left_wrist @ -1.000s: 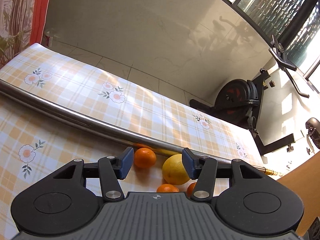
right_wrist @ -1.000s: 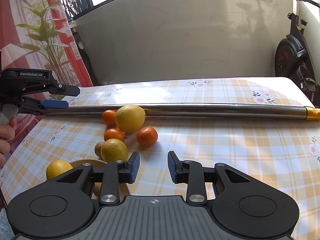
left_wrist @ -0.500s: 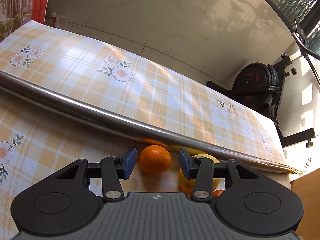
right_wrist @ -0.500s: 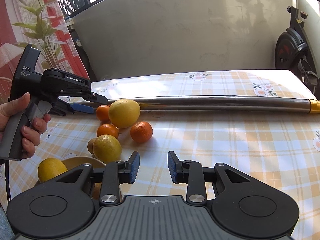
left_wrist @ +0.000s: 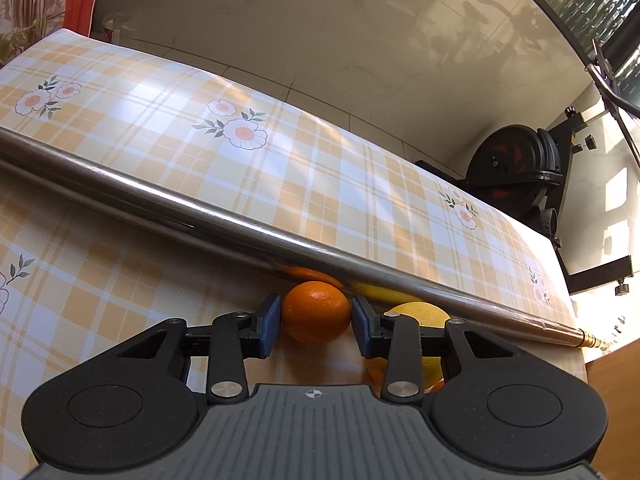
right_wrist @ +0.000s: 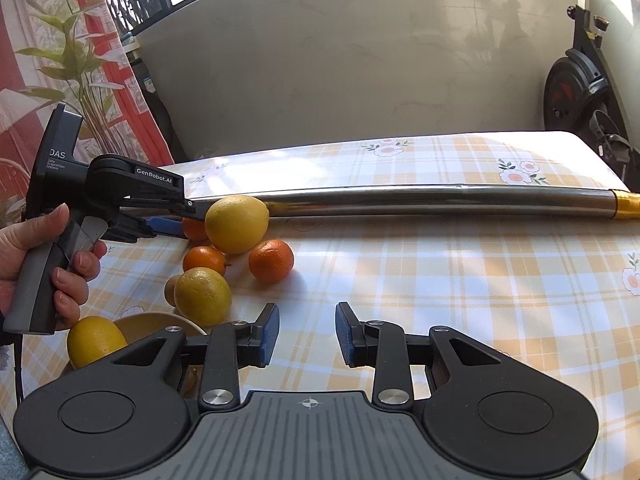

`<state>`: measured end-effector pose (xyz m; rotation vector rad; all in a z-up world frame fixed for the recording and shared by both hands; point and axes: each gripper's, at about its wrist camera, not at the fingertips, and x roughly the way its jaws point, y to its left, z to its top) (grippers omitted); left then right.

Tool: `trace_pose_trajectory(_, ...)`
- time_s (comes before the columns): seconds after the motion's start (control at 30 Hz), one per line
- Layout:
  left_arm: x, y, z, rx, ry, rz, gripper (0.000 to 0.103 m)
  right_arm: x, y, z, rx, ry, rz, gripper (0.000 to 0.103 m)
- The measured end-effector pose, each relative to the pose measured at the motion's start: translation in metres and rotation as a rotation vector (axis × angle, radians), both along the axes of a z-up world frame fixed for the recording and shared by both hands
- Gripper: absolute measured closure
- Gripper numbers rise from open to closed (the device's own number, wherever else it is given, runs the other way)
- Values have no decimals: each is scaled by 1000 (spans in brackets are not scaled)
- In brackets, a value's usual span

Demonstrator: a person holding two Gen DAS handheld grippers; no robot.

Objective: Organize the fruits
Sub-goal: 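Grasp an orange mandarin with the left tool, then grasp a mandarin with the right tool while the left tool carries its mandarin toward the plate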

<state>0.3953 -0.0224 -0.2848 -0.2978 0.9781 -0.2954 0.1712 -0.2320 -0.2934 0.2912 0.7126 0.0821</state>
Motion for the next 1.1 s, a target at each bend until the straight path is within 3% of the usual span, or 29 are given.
trace_pose_trajectory(0.33,-23,6,26,57,-93,-79,63,3,3,0,-24,-10,13,73)
trace_pose_trajectory(0.6,-72,29,57,72,-185,-154,63,14,13,2,-81,-41,61,73)
trace_pose_trajectory(0.8,-106,42,72,55,-232,-154,63,36,21,0,-103,-70,88,72)
trace_pose_trajectory(1.1,-128,49,81,60,-265,-163,63,69,42,-6,-188,-62,140,72)
